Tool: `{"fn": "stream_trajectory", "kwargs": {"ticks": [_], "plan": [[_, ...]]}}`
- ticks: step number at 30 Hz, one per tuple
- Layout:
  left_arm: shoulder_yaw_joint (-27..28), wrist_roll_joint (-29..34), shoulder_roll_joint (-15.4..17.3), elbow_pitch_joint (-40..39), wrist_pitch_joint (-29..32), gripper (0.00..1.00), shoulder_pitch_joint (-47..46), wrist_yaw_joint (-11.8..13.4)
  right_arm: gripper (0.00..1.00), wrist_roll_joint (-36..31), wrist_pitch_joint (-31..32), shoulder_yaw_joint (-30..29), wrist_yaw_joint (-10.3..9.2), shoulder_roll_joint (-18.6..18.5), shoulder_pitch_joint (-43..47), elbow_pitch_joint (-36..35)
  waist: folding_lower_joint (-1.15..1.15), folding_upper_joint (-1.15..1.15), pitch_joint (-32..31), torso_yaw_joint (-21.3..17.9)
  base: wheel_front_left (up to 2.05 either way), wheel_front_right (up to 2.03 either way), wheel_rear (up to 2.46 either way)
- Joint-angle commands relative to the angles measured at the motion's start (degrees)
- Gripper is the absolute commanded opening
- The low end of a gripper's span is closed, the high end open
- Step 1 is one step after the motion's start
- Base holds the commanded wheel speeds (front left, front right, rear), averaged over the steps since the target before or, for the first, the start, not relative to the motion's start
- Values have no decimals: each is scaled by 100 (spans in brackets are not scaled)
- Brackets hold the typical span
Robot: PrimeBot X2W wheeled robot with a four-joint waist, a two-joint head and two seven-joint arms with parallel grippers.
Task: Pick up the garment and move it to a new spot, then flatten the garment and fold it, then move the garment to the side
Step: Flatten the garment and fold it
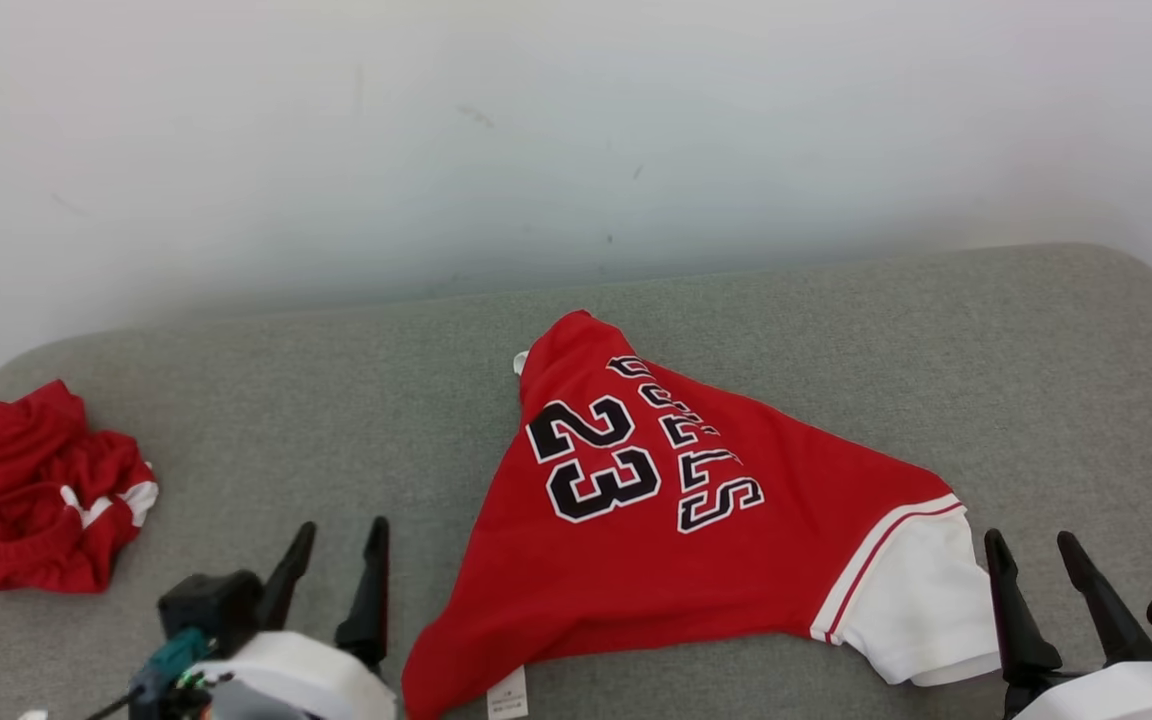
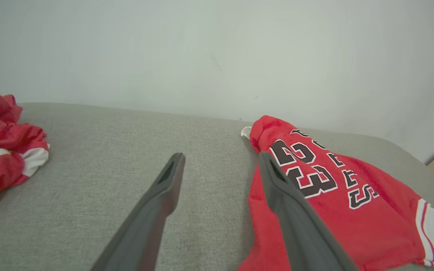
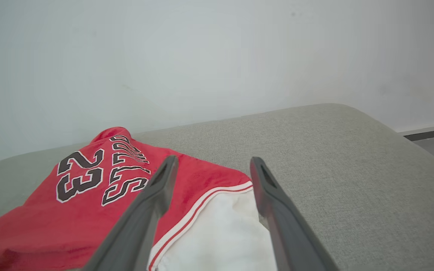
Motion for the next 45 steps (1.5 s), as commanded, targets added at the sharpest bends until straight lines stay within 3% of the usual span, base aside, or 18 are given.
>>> {"fn": "stream_trajectory", "kwargs": {"ticks": [1,16,21,32,33,35,45], "plan": [[-48,-72,-10,69,144,100,-161,-71,100,-53,-75,30,-11,9,-78,75,0,0,15,-7,0,0,0],[-596,-253,-4,1558,1964,100,-1905,-628,100,-108,-457,385,-11,74,-522,506,0,0,558,-322,0,0,0],[-752,-253,-74,2221,2222,100,-2315,-801,100,-56,-552,518,-11,95,-678,645,0,0,717,-520,0,0,0],[-961,-271,-223,3444,2185,100,-3010,-1057,100,30,-714,675,-11,119,-862,879,0,0,870,-815,0,0,0],[-976,-272,-225,3521,2151,53,-3062,-1069,100,30,-711,689,-11,121,-877,892,0,0,874,-829,0,0,0],[-1015,-221,-220,3639,2032,0,-3162,-1099,100,33,-729,699,-11,122,-899,928,0,0,867,-847,0,0,0],[-1050,-143,-102,3958,1586,0,-3531,-1108,100,-53,-744,688,-11,127,-835,1068,0,0,694,-804,0,0,0]]}}
